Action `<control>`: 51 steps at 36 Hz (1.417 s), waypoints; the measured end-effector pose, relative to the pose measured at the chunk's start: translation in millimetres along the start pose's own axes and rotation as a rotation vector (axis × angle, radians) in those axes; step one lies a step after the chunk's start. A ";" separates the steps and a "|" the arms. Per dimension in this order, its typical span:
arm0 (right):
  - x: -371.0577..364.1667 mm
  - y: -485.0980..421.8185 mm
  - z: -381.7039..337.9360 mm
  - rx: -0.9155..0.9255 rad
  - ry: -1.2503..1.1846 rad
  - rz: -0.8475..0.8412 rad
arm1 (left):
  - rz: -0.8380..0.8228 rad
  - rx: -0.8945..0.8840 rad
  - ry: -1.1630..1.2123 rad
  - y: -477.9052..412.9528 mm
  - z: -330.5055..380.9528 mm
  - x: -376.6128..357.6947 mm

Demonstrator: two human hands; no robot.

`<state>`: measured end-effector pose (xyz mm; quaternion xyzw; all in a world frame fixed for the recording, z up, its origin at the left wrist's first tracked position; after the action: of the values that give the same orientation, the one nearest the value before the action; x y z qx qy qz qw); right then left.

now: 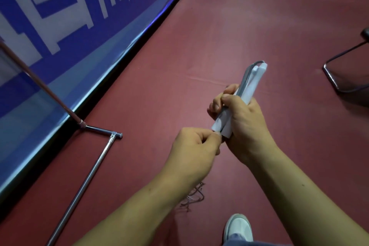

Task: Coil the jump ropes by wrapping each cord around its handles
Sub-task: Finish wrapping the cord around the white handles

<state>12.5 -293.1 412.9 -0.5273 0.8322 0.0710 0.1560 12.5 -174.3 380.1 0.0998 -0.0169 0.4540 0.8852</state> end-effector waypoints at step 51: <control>-31.1 30.9 14.5 -0.502 0.007 -0.458 | -0.177 -0.112 -0.251 -11.2 19.2 75.5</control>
<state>-0.3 -249.0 408.2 -0.7229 0.6492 0.2348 0.0305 67.0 -123.9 406.2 0.1071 -0.1438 0.3566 0.9169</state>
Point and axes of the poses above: each hand's wrist, its own y-axis away from the middle knuckle, its own x-axis out of the back of the hand, z = x × y, the point moved 6 cm from there along -y, towards the middle knuckle, and after that the axes turned 4 degrees about -z, right-handed, at the moved point
